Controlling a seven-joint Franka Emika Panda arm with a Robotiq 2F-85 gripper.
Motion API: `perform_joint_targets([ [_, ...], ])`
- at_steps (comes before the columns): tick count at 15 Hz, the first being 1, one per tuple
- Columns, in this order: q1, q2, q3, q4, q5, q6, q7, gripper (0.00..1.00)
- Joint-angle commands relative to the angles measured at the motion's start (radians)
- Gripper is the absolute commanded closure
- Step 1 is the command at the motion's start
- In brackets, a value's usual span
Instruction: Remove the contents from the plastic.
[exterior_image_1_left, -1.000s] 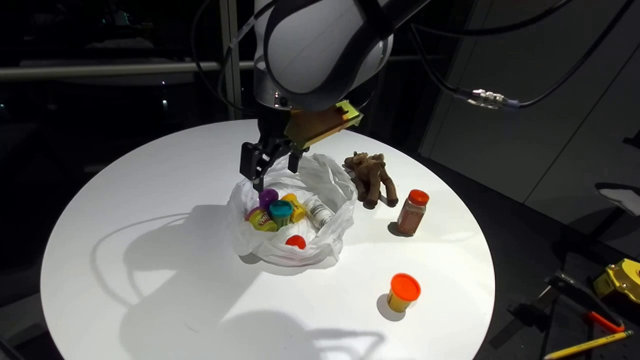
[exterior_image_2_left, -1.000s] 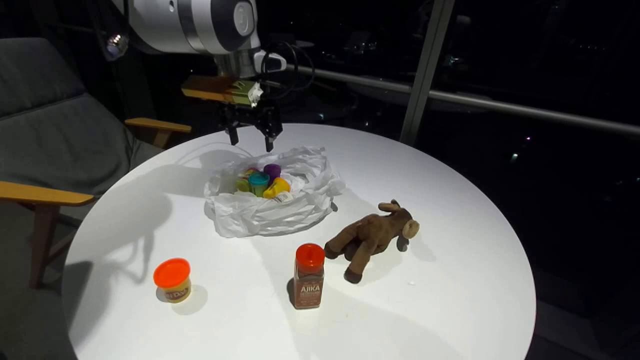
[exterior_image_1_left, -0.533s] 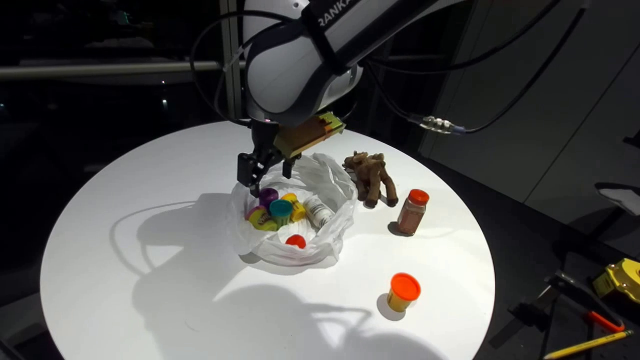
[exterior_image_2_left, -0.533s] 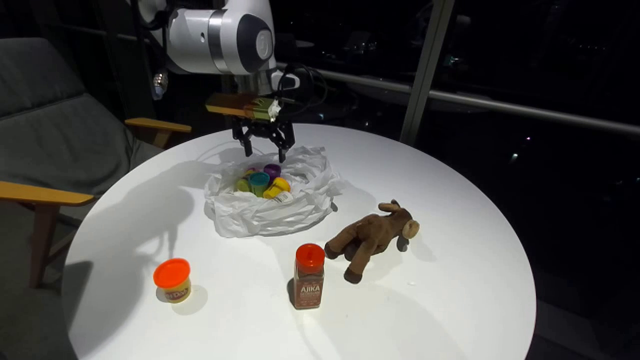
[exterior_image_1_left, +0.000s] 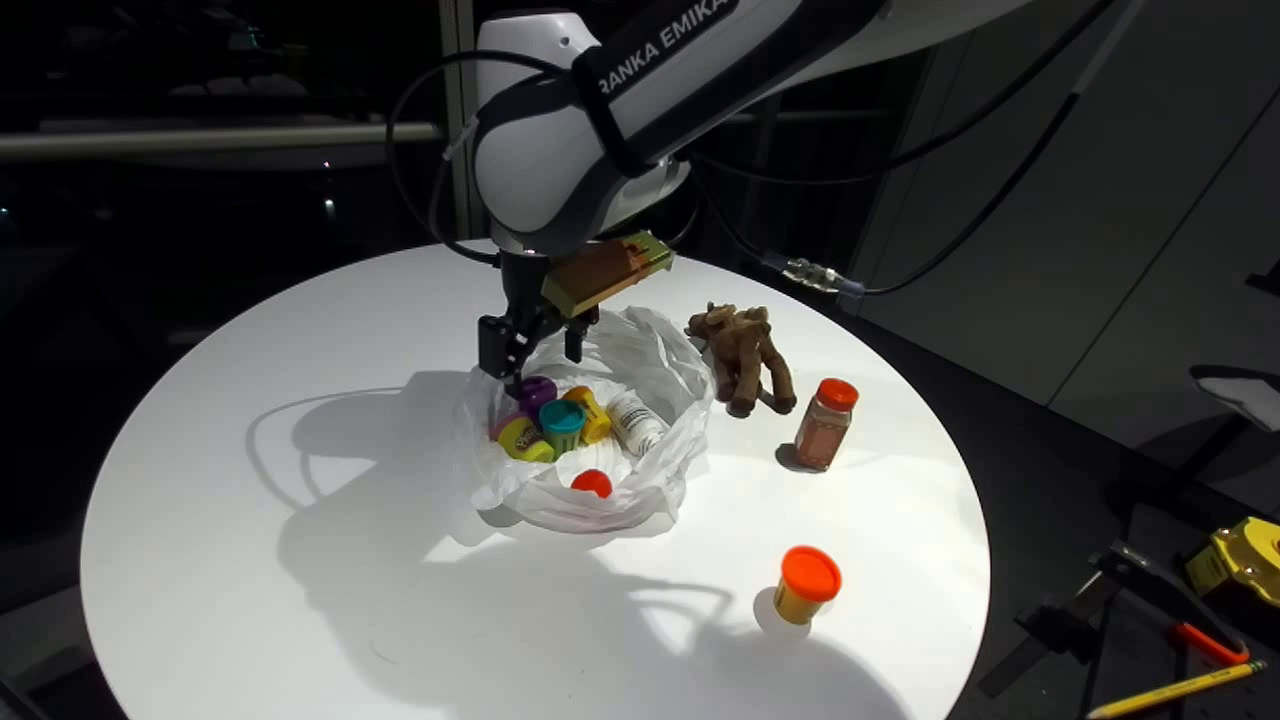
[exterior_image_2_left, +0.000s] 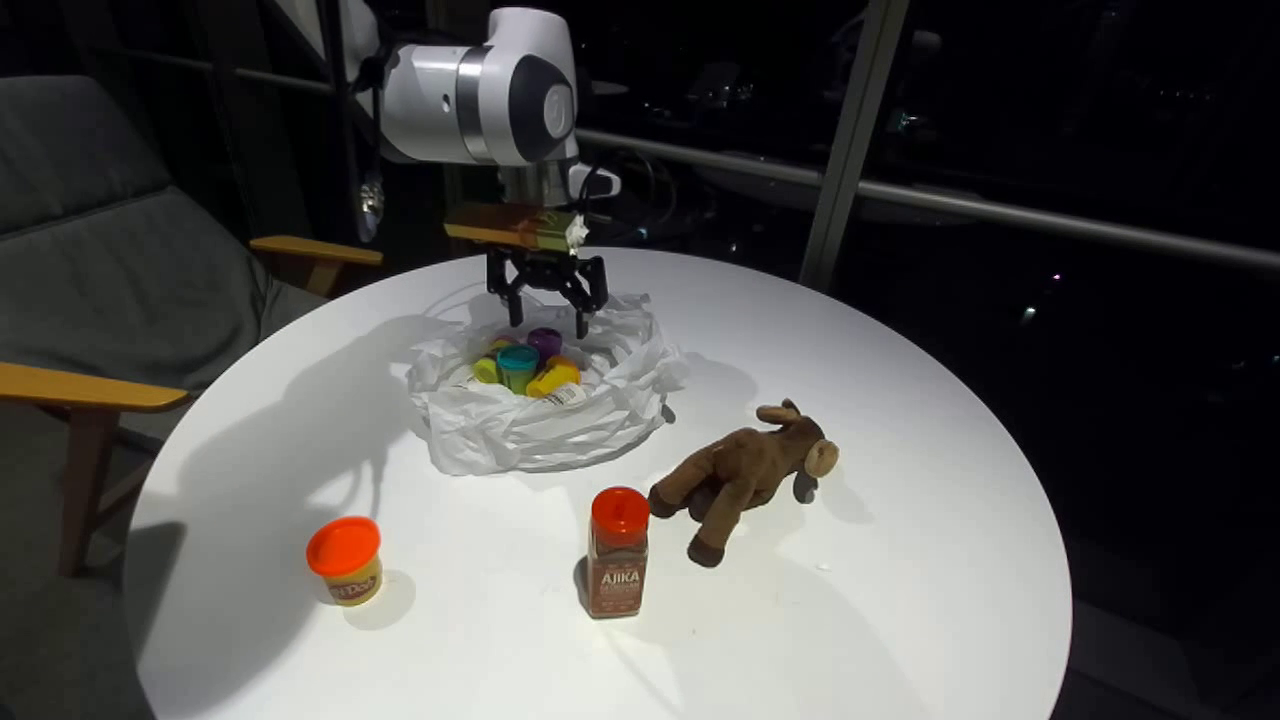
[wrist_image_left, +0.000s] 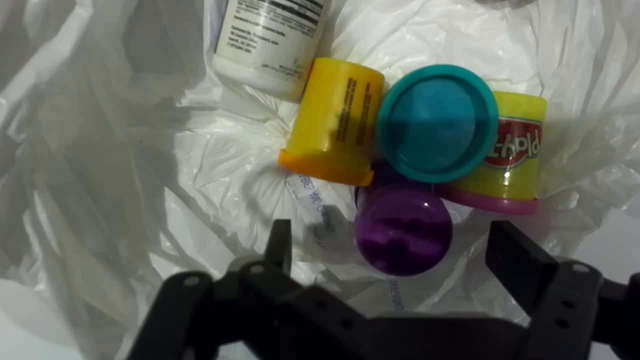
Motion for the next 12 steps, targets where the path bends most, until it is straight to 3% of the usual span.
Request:
perform_joint_targets([
  [1,-0.009,0.082,0.016,0.146,0.022,-0.086,-0.049,0.14],
  [2,-0.007,0.096,0.015,0.165,0.02,-0.098,-0.054,0.26],
  [8,0.002,0.153,0.011,0.255,0.014,-0.139,-0.065,0.73],
  [12,0.003,0.136,0.007,0.257,0.016,-0.158,-0.051,0.74],
])
